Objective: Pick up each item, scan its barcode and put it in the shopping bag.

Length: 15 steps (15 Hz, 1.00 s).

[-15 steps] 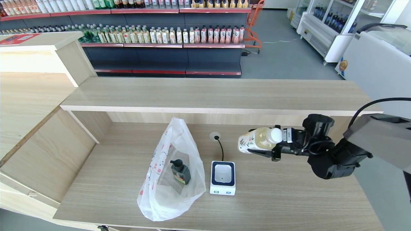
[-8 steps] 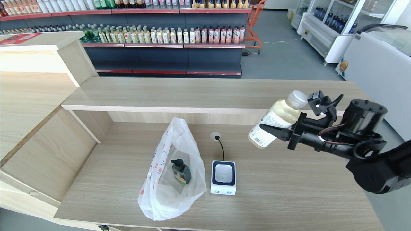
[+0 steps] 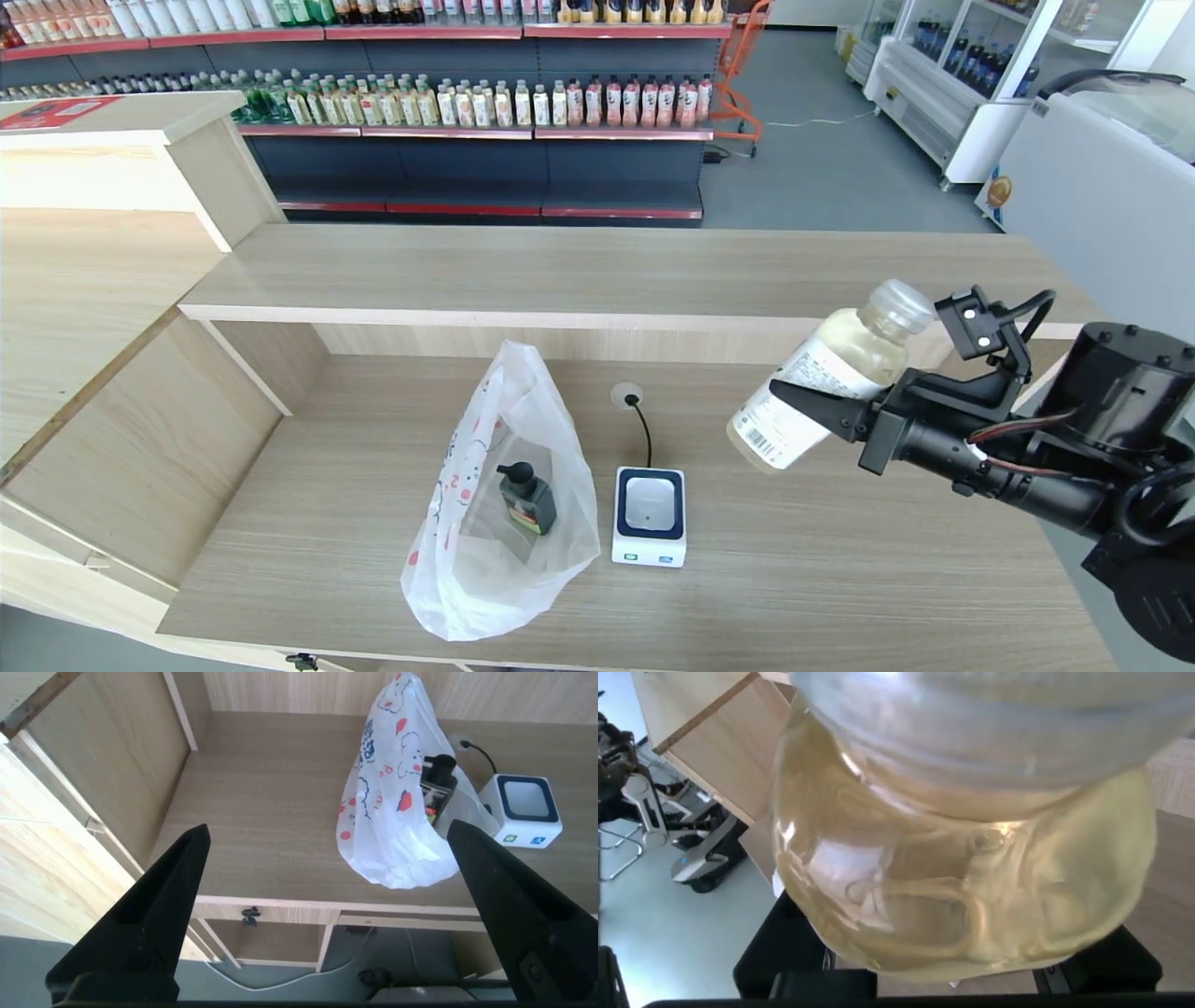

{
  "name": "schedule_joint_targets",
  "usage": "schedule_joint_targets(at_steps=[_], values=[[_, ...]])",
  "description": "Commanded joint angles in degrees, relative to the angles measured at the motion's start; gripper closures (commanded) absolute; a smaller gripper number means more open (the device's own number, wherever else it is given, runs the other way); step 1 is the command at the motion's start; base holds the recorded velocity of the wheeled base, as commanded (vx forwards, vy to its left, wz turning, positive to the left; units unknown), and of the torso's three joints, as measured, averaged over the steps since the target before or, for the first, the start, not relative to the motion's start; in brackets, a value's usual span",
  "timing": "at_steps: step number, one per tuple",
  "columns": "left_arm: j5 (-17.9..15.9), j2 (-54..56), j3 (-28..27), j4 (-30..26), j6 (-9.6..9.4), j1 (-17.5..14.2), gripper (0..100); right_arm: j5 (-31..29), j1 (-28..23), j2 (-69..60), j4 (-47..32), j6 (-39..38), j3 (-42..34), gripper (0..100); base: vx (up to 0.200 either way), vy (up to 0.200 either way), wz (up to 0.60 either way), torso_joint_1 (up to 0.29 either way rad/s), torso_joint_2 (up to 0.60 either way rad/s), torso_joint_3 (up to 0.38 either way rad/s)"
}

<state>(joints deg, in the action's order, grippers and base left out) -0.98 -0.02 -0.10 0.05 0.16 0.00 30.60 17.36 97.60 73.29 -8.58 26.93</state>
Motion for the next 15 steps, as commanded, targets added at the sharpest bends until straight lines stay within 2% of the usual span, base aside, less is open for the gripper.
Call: schedule_joint_targets(at_steps=[1, 3, 9, 15], values=[[0.01, 0.02, 0.01, 0.04, 0.02, 0.00, 0, -0.01, 0.04, -3.64, -0.16, -1.44, -2.76, 100, 0.000, 0.000, 0.00, 0.000, 0.00, 0.000], [0.01, 0.02, 0.01, 0.04, 0.19, 0.00, 0, -0.10, -0.04, -5.31, -0.34, -2.58, -4.52, 100, 0.000, 0.000, 0.00, 0.000, 0.00, 0.000], [0.10, 0.02, 0.01, 0.04, 0.19, 0.00, 0, -0.19, -1.98, -5.31, -0.60, -3.11, -5.57, 100, 0.000, 0.200, 0.00, -0.001, 0.00, 0.002], [0.01, 0.02, 0.01, 0.04, 0.02, 0.00, 0, -1.42, -2.86, 0.93, -0.43, -2.93, -2.06, 100, 0.000, 0.000, 0.00, 0.000, 0.00, 0.000]])
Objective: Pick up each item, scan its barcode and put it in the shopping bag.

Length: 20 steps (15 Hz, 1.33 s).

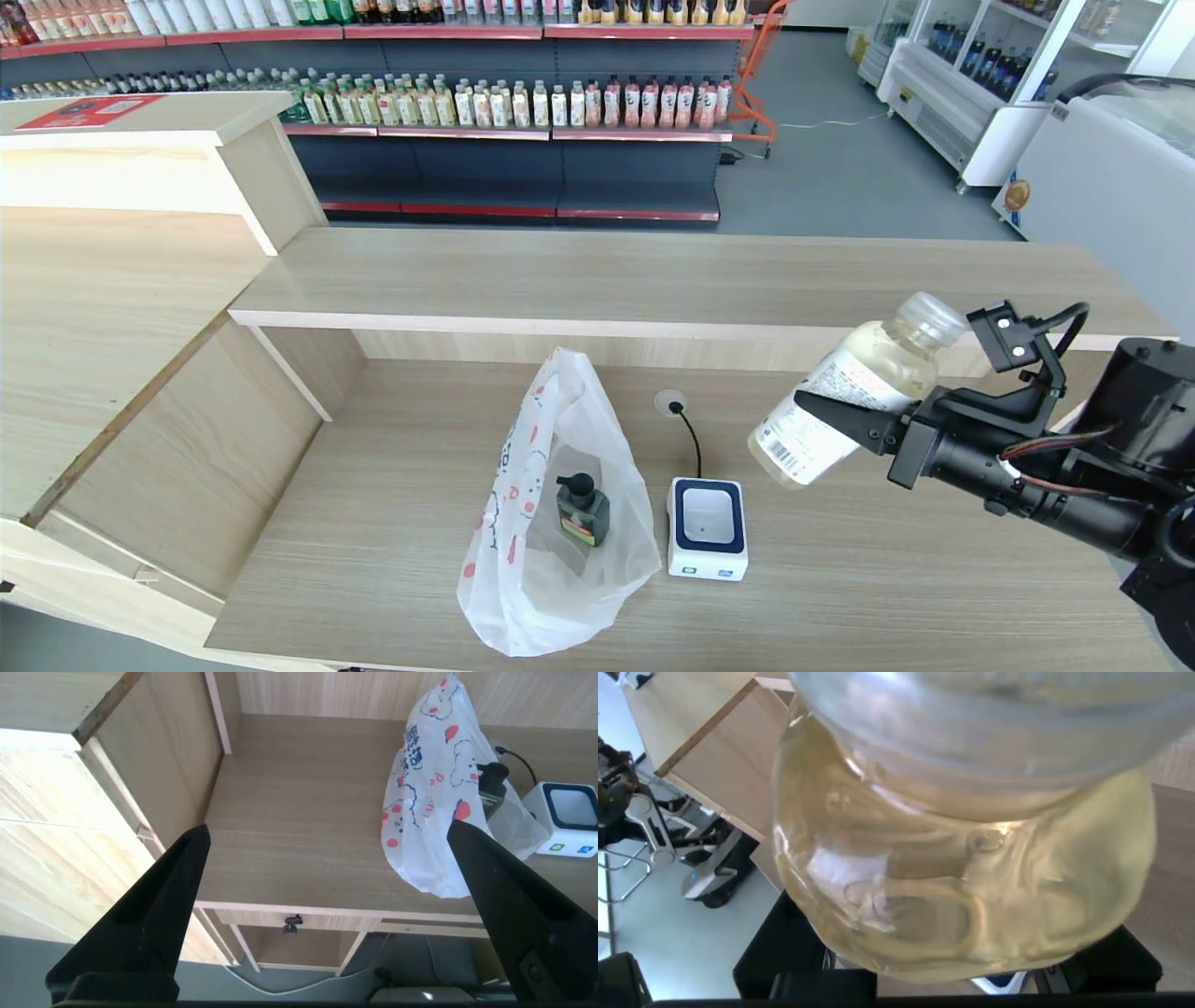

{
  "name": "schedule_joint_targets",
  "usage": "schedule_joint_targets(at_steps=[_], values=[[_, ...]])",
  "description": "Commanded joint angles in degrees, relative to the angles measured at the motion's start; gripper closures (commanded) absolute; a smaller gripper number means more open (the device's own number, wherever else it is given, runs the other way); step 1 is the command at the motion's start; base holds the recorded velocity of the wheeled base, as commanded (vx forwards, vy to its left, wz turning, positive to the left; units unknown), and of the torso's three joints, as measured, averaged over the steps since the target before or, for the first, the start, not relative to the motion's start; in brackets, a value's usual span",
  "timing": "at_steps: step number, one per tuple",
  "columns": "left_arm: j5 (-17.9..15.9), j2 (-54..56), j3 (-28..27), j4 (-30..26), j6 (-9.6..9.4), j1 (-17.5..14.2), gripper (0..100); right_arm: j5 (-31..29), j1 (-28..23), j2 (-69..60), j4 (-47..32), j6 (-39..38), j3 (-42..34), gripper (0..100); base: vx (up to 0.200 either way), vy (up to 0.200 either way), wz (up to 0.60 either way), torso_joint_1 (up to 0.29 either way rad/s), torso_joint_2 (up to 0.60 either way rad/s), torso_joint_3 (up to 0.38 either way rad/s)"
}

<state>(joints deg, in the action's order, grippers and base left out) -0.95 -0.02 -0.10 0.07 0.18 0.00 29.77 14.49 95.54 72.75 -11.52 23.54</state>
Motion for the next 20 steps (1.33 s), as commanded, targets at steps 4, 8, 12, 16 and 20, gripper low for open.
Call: schedule_joint_targets(at_steps=[4, 8, 12, 16, 20], values=[[-0.02, 0.02, 0.01, 0.01, -0.01, 0.00, 0, -10.52, 2.20, 15.20, 0.55, 0.45, 11.53, 100, 0.000, 0.000, 0.00, 0.000, 0.00, 0.000], [-0.02, 0.02, 0.01, 0.01, 0.08, 0.00, 0, -12.02, 5.54, 24.61, -0.33, 0.01, 18.56, 100, 0.000, 0.000, 0.00, 0.000, 0.00, 0.000], [-0.02, 0.02, 0.01, 0.01, 0.08, 0.00, 0, -9.55, 10.20, 31.20, -1.56, 0.53, 25.50, 100, 0.000, 0.000, 0.00, 0.000, 0.00, 0.000], [-0.02, 0.02, 0.01, 0.01, 0.08, 0.00, 0, -9.55, 12.31, 35.60, -1.91, 4.84, 29.28, 100, 0.000, 0.000, 0.00, 0.000, 0.00, 0.000], [-0.02, 0.02, 0.01, 0.01, 0.08, 0.00, 0, -9.47, 12.14, 39.90, -1.83, 9.67, 32.80, 100, 0.000, 0.000, 0.00, 0.000, 0.00, 0.000]])
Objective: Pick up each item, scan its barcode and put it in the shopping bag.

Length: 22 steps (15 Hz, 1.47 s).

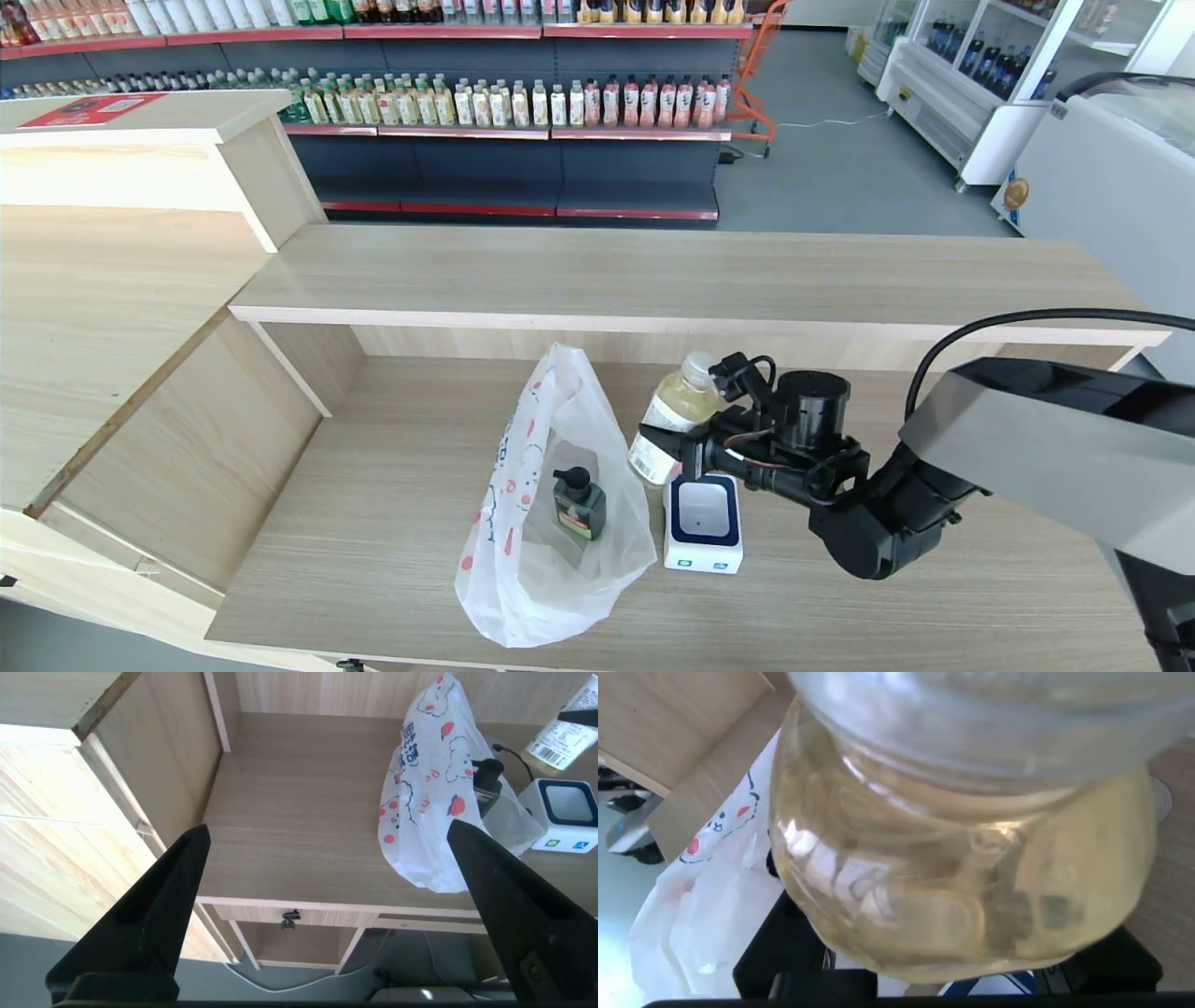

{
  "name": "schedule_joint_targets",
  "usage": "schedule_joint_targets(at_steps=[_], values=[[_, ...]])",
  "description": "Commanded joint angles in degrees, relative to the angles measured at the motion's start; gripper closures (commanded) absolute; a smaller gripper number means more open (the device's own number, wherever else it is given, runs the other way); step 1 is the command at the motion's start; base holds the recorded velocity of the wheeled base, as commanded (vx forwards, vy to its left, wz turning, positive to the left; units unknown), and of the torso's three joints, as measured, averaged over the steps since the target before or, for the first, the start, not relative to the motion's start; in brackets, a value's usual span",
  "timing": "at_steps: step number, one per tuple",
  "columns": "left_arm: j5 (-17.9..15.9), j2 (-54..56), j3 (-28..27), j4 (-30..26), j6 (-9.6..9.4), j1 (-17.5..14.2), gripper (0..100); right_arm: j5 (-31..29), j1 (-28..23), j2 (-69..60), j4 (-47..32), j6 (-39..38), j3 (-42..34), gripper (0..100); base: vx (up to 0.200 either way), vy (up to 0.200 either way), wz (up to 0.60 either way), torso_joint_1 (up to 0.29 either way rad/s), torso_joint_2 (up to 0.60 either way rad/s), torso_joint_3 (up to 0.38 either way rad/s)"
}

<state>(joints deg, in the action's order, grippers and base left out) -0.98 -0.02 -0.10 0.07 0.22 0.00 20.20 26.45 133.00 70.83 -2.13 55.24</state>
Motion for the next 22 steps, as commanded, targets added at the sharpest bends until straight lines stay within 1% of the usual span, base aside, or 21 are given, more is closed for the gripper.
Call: schedule_joint_targets(at_steps=[1, 4, 6, 8, 9, 11, 13, 16, 22], values=[[0.01, 0.02, 0.01, 0.01, -0.04, 0.00, 0, 0.10, 0.27, 3.14, 0.10, 1.17, 1.72, 100, 0.000, 0.000, 0.00, 0.000, 0.00, 0.000], [0.01, 0.02, 0.01, 0.01, 0.04, 0.00, 0, 0.10, 1.23, 6.48, 0.10, 2.40, 6.46, 100, 0.000, 0.000, 0.00, 0.000, 0.00, 0.000], [0.01, 0.02, 0.01, 0.01, -0.04, 0.00, 0, 2.56, 1.94, 8.33, 0.01, 2.57, 9.72, 100, 0.000, 0.000, 0.00, 0.000, 0.00, 0.000], [0.01, 0.02, 0.01, 0.01, 0.04, 0.00, 0, 5.64, 2.20, 9.82, 0.01, 2.92, 11.56, 100, 0.000, 0.000, 0.00, 0.000, 0.00, 0.000], [0.01, 0.02, 0.01, 0.01, 0.04, 0.00, 0, 6.17, 2.29, 10.61, 0.01, 3.63, 12.35, 100, 0.000, 0.000, 0.00, 0.000, 0.00, 0.000], [0.01, 0.02, 0.01, 0.01, 0.04, 0.00, 0, 6.43, 2.29, 13.07, 0.01, 6.09, 15.16, 100, 0.000, 0.000, 0.00, 0.000, 0.00, 0.000], [0.01, 0.02, 0.01, 0.01, 0.04, 0.00, 0, 6.43, 2.29, 15.10, -0.34, 6.79, 17.80, 100, 0.000, 0.000, 0.00, 0.000, 0.00, 0.000], [0.01, 0.02, 0.01, 0.01, -0.04, 0.00, 0, 6.43, 2.29, 17.82, -3.68, 9.16, 22.81, 100, 0.000, 0.000, 0.00, 0.000, 0.00, 0.000], [0.01, 0.02, 0.01, 0.01, 0.04, 0.00, 0, 7.40, 2.37, 20.99, -7.02, 9.60, 29.67, 100, 0.000, 0.000, 0.00, 0.000, 0.00, 0.000]])
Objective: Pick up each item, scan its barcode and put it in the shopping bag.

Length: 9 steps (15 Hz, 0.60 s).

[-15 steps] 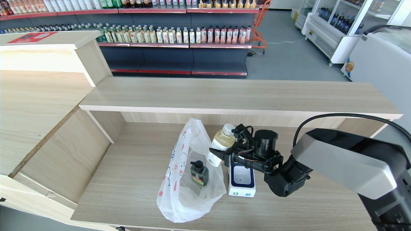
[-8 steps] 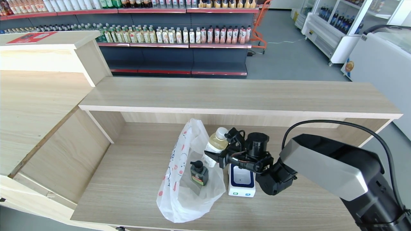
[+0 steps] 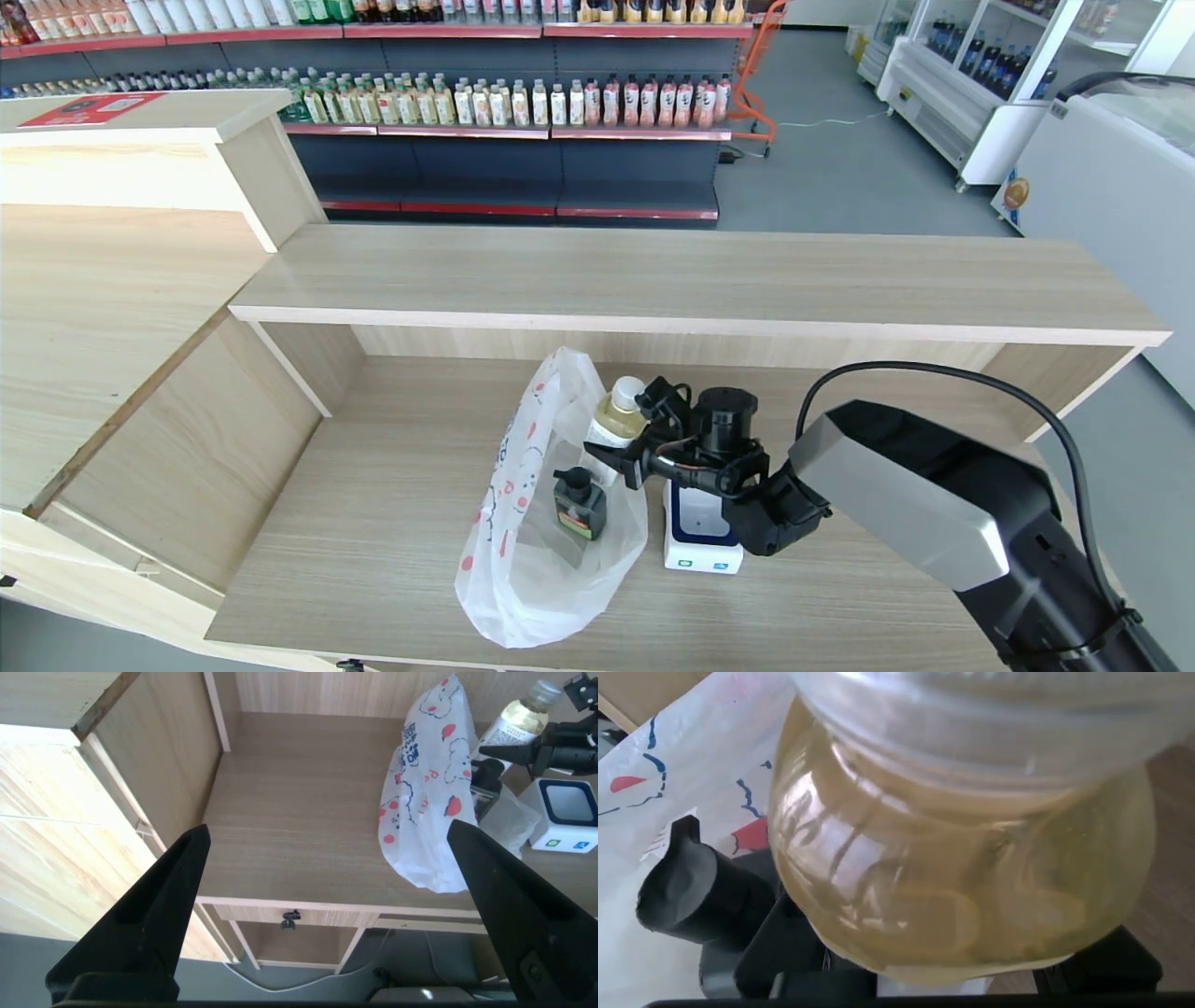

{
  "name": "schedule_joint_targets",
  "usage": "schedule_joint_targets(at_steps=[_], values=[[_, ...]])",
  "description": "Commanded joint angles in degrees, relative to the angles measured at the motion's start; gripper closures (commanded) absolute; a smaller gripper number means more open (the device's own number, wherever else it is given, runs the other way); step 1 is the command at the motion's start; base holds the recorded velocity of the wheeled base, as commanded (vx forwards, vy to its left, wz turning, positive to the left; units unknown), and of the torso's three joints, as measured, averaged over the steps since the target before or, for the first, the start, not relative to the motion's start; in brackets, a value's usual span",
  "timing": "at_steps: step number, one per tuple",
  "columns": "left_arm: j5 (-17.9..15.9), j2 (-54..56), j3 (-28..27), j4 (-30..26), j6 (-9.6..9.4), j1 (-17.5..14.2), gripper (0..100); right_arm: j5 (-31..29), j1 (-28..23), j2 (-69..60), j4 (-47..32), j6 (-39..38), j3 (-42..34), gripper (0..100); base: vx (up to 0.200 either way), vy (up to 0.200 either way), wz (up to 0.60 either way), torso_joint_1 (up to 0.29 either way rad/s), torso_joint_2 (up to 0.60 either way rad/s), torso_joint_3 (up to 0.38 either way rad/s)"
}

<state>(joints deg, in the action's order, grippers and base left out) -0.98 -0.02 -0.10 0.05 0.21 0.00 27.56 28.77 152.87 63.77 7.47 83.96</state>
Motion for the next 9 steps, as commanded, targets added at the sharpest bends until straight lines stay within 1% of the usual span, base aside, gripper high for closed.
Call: schedule_joint_targets(at_steps=[1, 4, 6, 9], values=[[0.01, 0.02, 0.01, 0.04, 0.06, 0.00, 0, 0.91, 0.06, 1.73, -0.05, 0.17, 1.91, 100, 0.000, 0.000, 0.00, 0.000, 0.00, 0.000], [0.01, 0.02, 0.01, 0.04, 0.06, 0.00, 0, 3.73, 0.15, 3.05, -1.54, 0.35, 5.52, 100, 0.000, 0.000, 0.00, 0.000, 0.00, 0.000], [0.01, 0.02, 0.01, 0.04, -0.03, 0.00, 0, 4.08, 0.06, 3.93, -3.04, 2.63, 6.83, 100, 0.000, 0.000, 0.00, 0.000, 0.00, 0.000], [0.01, 0.02, 0.01, 0.04, 0.06, 0.00, 0, 4.08, 0.06, 4.54, -3.48, 5.01, 6.66, 100, 0.000, 0.000, 0.00, 0.000, 0.00, 0.000]])
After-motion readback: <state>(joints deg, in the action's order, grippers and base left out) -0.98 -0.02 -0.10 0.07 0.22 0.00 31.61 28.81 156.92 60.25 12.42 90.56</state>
